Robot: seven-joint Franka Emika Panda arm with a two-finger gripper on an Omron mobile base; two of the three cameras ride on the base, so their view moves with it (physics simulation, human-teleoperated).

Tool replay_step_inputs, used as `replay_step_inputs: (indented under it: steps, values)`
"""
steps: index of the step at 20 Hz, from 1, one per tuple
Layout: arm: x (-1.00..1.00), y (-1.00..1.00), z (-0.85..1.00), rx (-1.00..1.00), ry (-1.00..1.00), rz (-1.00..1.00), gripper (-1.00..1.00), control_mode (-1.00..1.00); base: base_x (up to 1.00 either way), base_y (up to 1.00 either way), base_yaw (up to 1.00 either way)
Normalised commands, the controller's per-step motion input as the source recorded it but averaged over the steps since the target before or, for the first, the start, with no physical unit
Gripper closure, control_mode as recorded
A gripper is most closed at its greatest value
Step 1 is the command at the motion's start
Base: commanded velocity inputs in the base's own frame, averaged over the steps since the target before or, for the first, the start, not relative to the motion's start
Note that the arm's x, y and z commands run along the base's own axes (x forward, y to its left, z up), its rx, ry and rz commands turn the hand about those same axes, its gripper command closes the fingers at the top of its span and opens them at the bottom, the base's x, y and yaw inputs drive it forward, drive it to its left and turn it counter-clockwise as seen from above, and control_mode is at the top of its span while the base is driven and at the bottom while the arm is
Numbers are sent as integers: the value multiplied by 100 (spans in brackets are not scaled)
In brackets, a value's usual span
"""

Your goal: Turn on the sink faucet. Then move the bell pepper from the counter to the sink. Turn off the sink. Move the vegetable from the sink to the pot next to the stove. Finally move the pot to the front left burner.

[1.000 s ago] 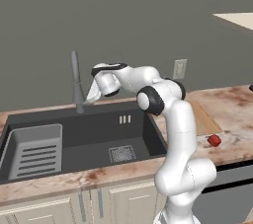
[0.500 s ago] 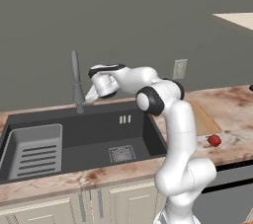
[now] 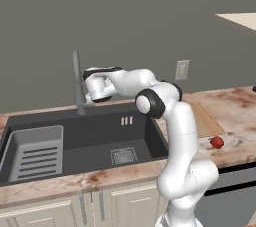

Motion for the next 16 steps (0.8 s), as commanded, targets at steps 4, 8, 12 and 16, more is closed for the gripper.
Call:
replay_step_inputs:
  steps: [4, 8, 12, 16]
  values:
    - [0, -51, -7, 4, 0, -13, 100, -100, 0, 0, 0]
    - [0, -56, -10, 5, 0, -9, 100, -100, 0, 0, 0]
    - [0, -56, -12, 6, 0, -5, 100, -100, 0, 0, 0]
    - [0, -61, -21, 8, 0, -4, 100, -100, 0, 0, 0]
